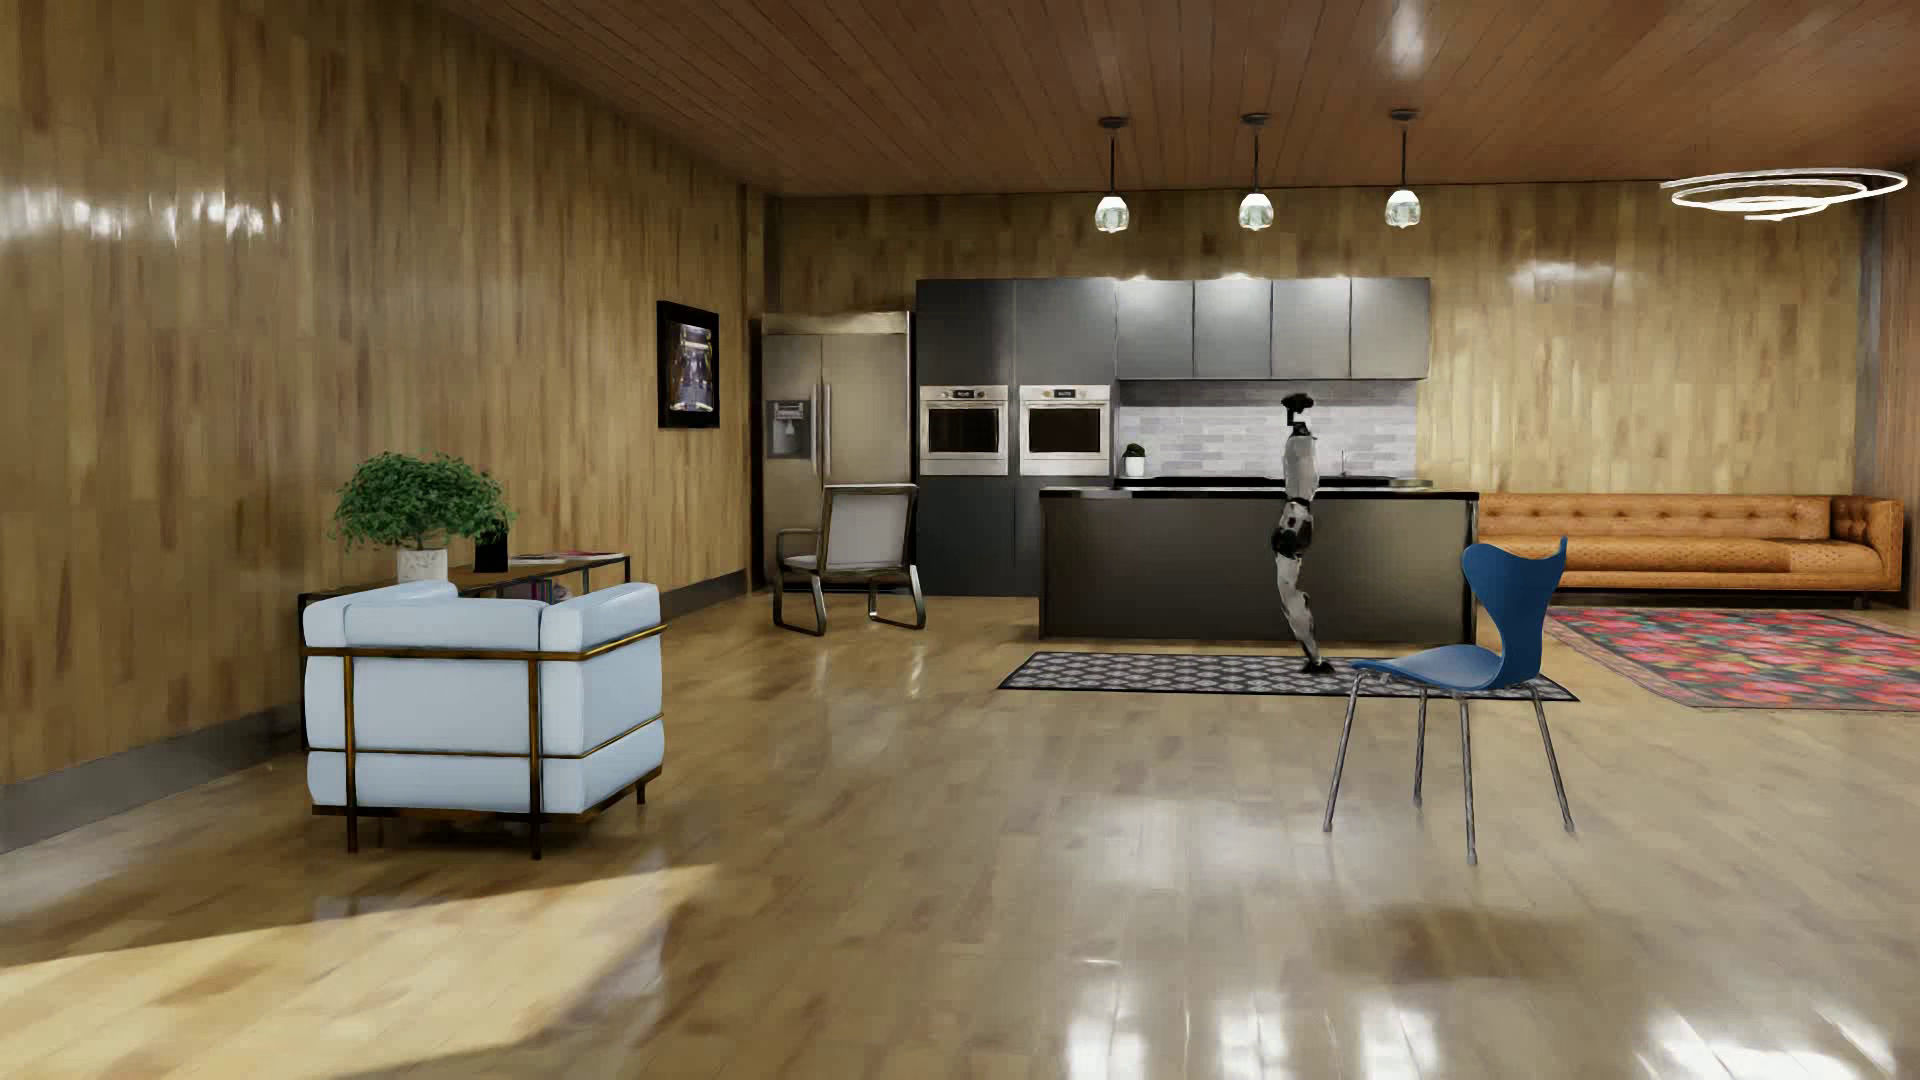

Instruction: Approach the light cyan armchair

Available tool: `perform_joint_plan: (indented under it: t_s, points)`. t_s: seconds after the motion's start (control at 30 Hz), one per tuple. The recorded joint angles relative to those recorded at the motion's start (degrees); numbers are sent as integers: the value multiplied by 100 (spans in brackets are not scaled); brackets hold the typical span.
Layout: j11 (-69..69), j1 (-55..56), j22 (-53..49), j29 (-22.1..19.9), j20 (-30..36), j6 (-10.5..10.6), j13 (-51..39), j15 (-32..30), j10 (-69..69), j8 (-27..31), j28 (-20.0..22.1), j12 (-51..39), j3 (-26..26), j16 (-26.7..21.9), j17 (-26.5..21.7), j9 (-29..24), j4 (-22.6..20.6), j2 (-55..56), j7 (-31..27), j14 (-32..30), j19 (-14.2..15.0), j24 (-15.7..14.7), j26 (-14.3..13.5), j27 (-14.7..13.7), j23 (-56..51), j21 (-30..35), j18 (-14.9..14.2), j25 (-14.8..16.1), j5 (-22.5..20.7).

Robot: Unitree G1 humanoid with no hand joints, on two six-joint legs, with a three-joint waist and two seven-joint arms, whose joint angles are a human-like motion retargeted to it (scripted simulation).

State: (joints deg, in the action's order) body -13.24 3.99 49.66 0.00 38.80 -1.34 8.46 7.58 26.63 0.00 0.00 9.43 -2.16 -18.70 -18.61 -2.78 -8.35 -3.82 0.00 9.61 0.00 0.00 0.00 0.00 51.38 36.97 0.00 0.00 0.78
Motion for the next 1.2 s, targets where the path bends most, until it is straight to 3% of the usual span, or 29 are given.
perform_joint_plan:
  t_s: [0.03, 0.07, 0.1, 0.13, 0.17, 0.2, 0.27, 0.3, 0.5, 0.6, 0.63, 0.67, 0.73, 0.8, 0.83, 0.87, 0.97, 1.0, 1.07, 1.1, 1.17, 1.2]
  points:
    - [-130, 145, 9, 0, 27, -5, 37, 137, 80, 0, 0, -47, 150, 14, -15, 21, -60, 152, 0, -94, 0, 0, 0, 0, 73, -383, 0, 0, 23]
    - [372, 93, -47, 0, 14, -84, 217, 432, 151, 0, 0, 75, -180, -8, 14, 102, -144, -69, 0, -51, 0, 0, 0, 0, 51, -547, 0, 0, 32]
    - [-1524, 124, -98, 0, 27, -17, 193, 1152, 209, 0, 0, 1, 26, -30, -29, 14, -100, 233, 0, -118, 0, 0, 0, 0, 31, -422, 0, 0, -10]
    - [-1914, 86, -189, 0, 57, -23, 258, 1292, 304, 0, 0, -12, 12, -45, -26, -43, -130, 497, 0, -70, 0, 0, 0, 0, 33, -459, 0, 0, 4]
    - [-2606, -84, -352, 0, -98, -74, 316, 1244, 214, 0, 0, 0, -65, -74, -39, -129, -194, 892, 0, 242, 0, 0, 0, 0, -24, -431, 0, 0, 72]
    - [-3289, -356, -366, 0, 145, -154, 373, 1090, 253, 0, 0, -104, -81, -158, 39, -325, -264, 1139, 0, 386, 0, 0, 0, 0, 119, -551, 0, 0, 161]
    - [-4047, -650, -388, 0, 137, -109, 542, 995, 170, 0, 0, -253, -548, -181, 85, -366, -101, 1773, 0, 656, 0, 0, 0, 0, 73, -510, 0, 0, 180]
    - [-3947, -672, -342, 0, 98, 1, 587, 961, 81, 0, 0, -399, -786, -146, 43, -316, -27, 2218, 0, 811, 0, 0, 0, 0, 98, -455, 0, 0, 176]
    - [-2221, -2063, -597, 0, -220, 43, 847, -240, -370, 0, 0, -857, -1418, -179, -7, -443, 183, 3496, 0, 2038, 0, 0, 0, 0, 588, -566, 0, 0, 330]
    - [-3013, -2493, -418, 0, 26, 123, 896, -176, -233, 0, 0, -814, -1769, -201, -72, -448, 405, 3788, 0, 1663, 0, 0, 0, 0, 620, -479, 0, 0, 330]
    - [-3382, -2463, -197, 0, 28, 275, 829, -35, 32, 0, 0, -706, -1840, -96, -82, -427, 595, 3825, 0, 1138, 0, 0, 0, 0, 732, -331, 0, 0, 224]
    - [-3670, -2490, -280, 0, 9, 297, 808, 191, 547, 0, 0, -439, -1810, -96, -112, -452, 662, 3585, 0, 384, 0, 0, 0, 0, 727, -410, 0, 0, 130]
    - [-3715, -1671, -111, 0, 239, 263, 722, 660, 2383, 0, 0, -160, -1399, -85, -20, -406, 764, 3071, 0, -1293, 0, 0, 0, 0, 698, -663, 0, 0, -104]
    - [-3455, -337, -13, 0, 428, 161, 561, 1018, 4630, 0, 0, 40, -1009, -148, 17, -447, 741, 2314, 0, -1270, 0, 0, 0, 0, 359, -694, 0, 0, -218]
    - [-3151, 250, 40, 0, 137, 38, 469, 1033, 5028, 0, 0, 182, -543, -100, 41, -516, 580, 1848, 0, -1253, 0, 0, 0, 0, 114, -803, 0, 0, -216]
    - [-2810, 835, -67, 0, 15, -54, 363, 1066, 4875, 0, 0, 364, -174, -164, 7, -514, 504, 1394, 0, -1278, 0, 0, 0, 0, -140, -754, 0, 0, -206]
    - [-1841, 1731, 77, 0, 288, -281, 208, 1278, 1983, 0, 0, 624, 703, -288, -112, -570, 327, -188, 0, -2521, 0, 0, 0, 0, -777, -1049, 0, 0, -18]
    - [-1651, 1931, 28, 0, 261, -286, 90, 1504, 962, 0, 0, 739, 907, -319, -180, -521, 344, -550, 0, -2150, 0, 0, 0, 0, -938, -1065, 0, 0, 2]
    - [-1511, 2143, 206, 0, 299, -309, -172, 1963, -121, 0, 0, 858, 1026, -292, -272, -399, 333, -1191, 0, 455, 0, 0, 0, 0, -1028, -1109, 0, 0, -12]
    - [-1599, 2276, 247, 0, 416, -319, -217, 2053, -49, 0, 0, 882, 1204, -294, -236, -380, 398, -1339, 0, 747, 0, 0, 0, 0, -967, -1256, 0, 0, 5]
    - [-2052, 2634, 323, 0, 513, -506, -172, 1437, 528, 0, 0, 937, 1374, -266, -116, -392, 224, -1575, 0, -1645, 0, 0, 0, 0, -710, -1408, 0, 0, 190]
    - [-2633, 2642, 411, 0, 595, -683, -19, 573, 1027, 0, 0, 896, 1419, -252, 9, -424, 66, -1534, 0, -2287, 0, 0, 0, 0, -518, -1471, 0, 0, 390]
